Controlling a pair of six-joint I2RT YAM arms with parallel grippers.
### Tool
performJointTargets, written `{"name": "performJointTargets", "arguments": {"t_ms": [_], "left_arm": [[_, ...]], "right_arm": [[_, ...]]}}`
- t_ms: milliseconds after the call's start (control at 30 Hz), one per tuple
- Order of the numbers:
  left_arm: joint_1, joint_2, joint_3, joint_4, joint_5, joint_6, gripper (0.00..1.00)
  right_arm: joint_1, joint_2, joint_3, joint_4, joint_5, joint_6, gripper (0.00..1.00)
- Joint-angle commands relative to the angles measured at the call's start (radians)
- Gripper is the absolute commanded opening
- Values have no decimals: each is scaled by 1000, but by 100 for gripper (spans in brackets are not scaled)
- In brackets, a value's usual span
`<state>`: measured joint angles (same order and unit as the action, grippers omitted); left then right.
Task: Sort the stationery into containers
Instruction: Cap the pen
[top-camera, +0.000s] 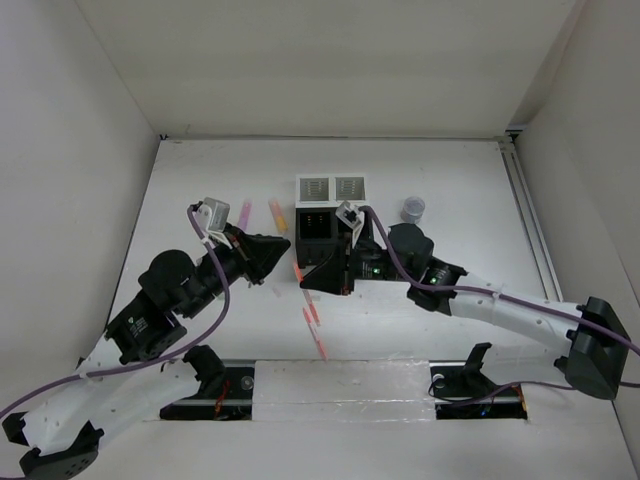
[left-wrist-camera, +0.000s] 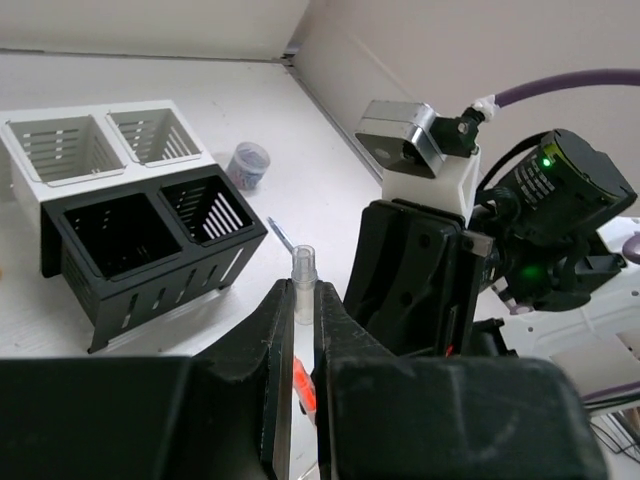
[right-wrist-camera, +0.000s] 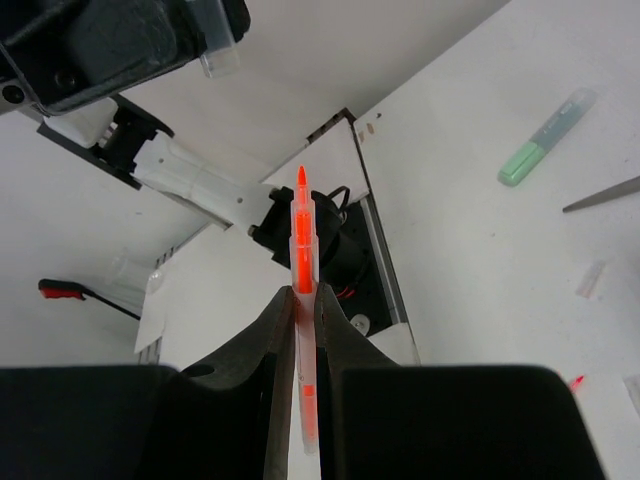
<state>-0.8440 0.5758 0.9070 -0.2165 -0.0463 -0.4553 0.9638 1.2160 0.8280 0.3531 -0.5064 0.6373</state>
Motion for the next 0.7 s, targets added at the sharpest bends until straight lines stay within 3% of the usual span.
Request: {"name": "performJointTargets", "arguments": {"t_ms": [0, 300, 433, 667], "left_arm": [[2, -21, -23, 75, 59, 24, 0], [2, -30, -42, 106, 16, -19, 0], [2, -39, -51, 106, -73, -52, 0], [2, -39, -51, 124, -64, -63, 0]], "right_arm": [[7, -27, 49, 70, -15, 7, 0], [7, -47, 39, 144, -40, -5, 0], [7, -44, 28, 170, -27, -5, 0], [7, 11, 59, 190, -27, -14, 0]]}}
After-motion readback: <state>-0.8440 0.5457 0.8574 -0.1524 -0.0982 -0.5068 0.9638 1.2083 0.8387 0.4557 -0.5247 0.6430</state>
